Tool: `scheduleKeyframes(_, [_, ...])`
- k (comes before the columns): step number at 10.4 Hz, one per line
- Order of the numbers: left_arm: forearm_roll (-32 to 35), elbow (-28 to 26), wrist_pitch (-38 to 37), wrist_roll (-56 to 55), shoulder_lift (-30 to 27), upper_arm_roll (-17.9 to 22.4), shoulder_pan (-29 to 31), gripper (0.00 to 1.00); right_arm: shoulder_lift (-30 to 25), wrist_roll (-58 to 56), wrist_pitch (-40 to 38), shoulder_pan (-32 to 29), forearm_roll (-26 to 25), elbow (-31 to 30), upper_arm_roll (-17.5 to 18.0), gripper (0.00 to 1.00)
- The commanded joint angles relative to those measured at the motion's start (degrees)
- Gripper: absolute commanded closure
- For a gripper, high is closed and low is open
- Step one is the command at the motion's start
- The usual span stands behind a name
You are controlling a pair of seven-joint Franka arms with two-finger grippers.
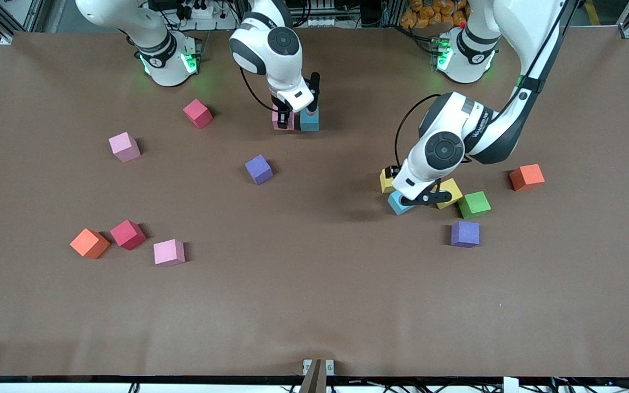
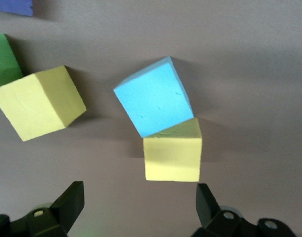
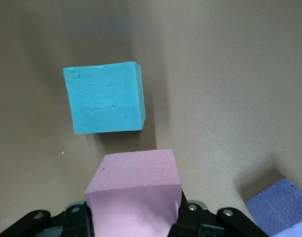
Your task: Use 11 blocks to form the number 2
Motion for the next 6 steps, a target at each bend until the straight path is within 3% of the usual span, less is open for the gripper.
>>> scheduleKeyframes(1, [0.35, -0.44, 0.62, 0.29, -0.44, -0.7, -0.35, 0.0, 0.81, -0.03, 2.23, 1.43, -0.09, -1.04, -0.29, 0.7])
scheduleKeyframes(6, [0.35, -2.02, 6.76, 1.78, 2.8, -1.93, -1.23, 0.0, 2.83, 0.85, 3.64, 2.93, 0.35, -0.95, -0.37, 0.7])
